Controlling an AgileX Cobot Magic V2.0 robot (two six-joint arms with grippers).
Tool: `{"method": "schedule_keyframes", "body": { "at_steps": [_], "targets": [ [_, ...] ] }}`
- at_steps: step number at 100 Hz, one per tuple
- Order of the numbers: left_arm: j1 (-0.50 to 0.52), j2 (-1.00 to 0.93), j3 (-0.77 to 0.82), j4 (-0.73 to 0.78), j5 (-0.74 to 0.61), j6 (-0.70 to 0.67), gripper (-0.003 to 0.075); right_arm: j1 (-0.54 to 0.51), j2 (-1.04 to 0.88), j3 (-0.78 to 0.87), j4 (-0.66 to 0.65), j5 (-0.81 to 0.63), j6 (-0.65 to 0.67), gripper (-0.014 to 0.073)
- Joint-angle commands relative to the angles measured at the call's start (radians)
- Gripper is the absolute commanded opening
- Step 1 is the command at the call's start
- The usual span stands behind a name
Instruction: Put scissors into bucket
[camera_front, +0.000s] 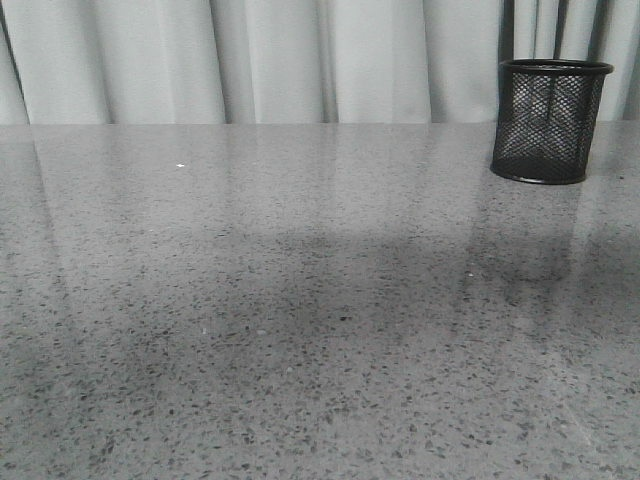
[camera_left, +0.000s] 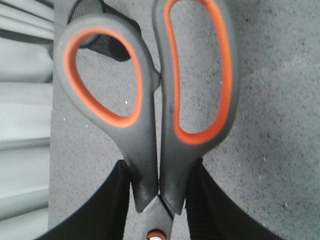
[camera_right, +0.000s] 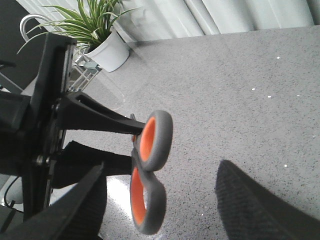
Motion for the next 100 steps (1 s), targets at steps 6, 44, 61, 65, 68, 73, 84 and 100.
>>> {"method": "schedule_keyframes", "body": {
  "at_steps": [6, 44, 61, 65, 68, 73, 84, 100],
  "targets": [
    [-0.019, -0.032, -0.033, 0.014, -0.100, -0.027, -0.0020, 0.004, 0.019, -0.035, 0.090, 0.003, -0.017, 0.0423],
    [-0.019, -0.014, -0.033, 0.009, -0.161, -0.033, -0.0020, 0.004, 0.061, -0.035, 0.146, 0.032, -0.054, 0.0410],
    [-0.019, -0.009, -0.033, -0.010, -0.200, -0.033, -0.0020, 0.004, 0.079, -0.035, 0.146, 0.041, -0.057, 0.0347],
    [-0.019, -0.009, -0.033, -0.010, -0.203, -0.033, -0.0020, 0.004, 0.079, -0.035, 0.146, 0.041, -0.057, 0.0302],
    [-0.019, -0.009, -0.033, -0.010, -0.205, -0.033, -0.0020, 0.004, 0.079, -0.035, 0.146, 0.041, -0.057, 0.0263],
    [-0.019, -0.009, -0.033, -0.010, -0.212, -0.033, -0.0020, 0.004, 0.079, -0.035, 0.146, 0.041, -0.058, 0.0182],
    [-0.019, -0.009, -0.033, -0.010, -0.207, -0.033, 0.0011, 0.004, 0.079, -0.035, 0.132, 0.041, -0.058, -0.0032],
    [-0.016, -0.009, -0.033, -0.002, -0.177, -0.033, 0.0286, 0.004, 0.079, -0.035, 0.123, 0.049, -0.058, -0.0058]
  ]
}}
